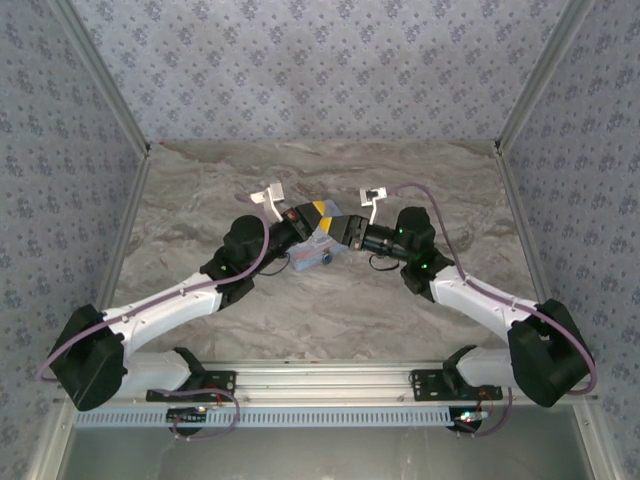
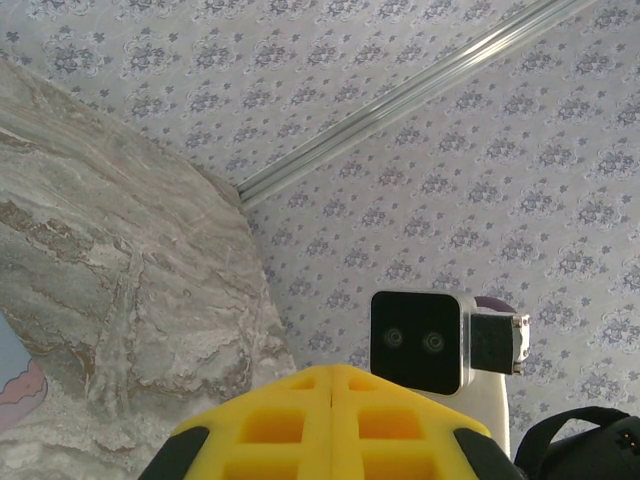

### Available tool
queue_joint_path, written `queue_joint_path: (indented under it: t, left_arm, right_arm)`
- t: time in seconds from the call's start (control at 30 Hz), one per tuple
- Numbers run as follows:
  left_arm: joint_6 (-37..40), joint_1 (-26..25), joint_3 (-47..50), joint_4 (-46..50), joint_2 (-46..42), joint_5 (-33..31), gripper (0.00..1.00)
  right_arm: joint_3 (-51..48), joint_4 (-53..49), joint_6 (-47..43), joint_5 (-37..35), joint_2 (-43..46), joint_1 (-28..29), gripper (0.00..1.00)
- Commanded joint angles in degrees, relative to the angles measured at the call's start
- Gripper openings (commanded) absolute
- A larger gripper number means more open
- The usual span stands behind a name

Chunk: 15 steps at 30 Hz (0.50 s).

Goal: Unlock the padlock with the key

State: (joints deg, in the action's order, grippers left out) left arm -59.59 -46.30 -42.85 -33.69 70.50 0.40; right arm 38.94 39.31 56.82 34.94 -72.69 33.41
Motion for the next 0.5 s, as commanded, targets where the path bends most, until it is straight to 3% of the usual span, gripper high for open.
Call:
queue_joint_path:
  t: [0.0,0.47]
  left_arm:
    - [-0.24,-0.45,-0.92,-3.22,-0.12,0.67,0.0]
    - [-0.26,-0.48,-0.21,-2.58,-0.74,-1.08,0.0]
  right_arm:
    - [1.78,0.99,0.55,-0.35,-0.18,-0.24,0.31]
    - [0.51,-1.7,-0.21,-0.29,1.51,-1.03,0.04]
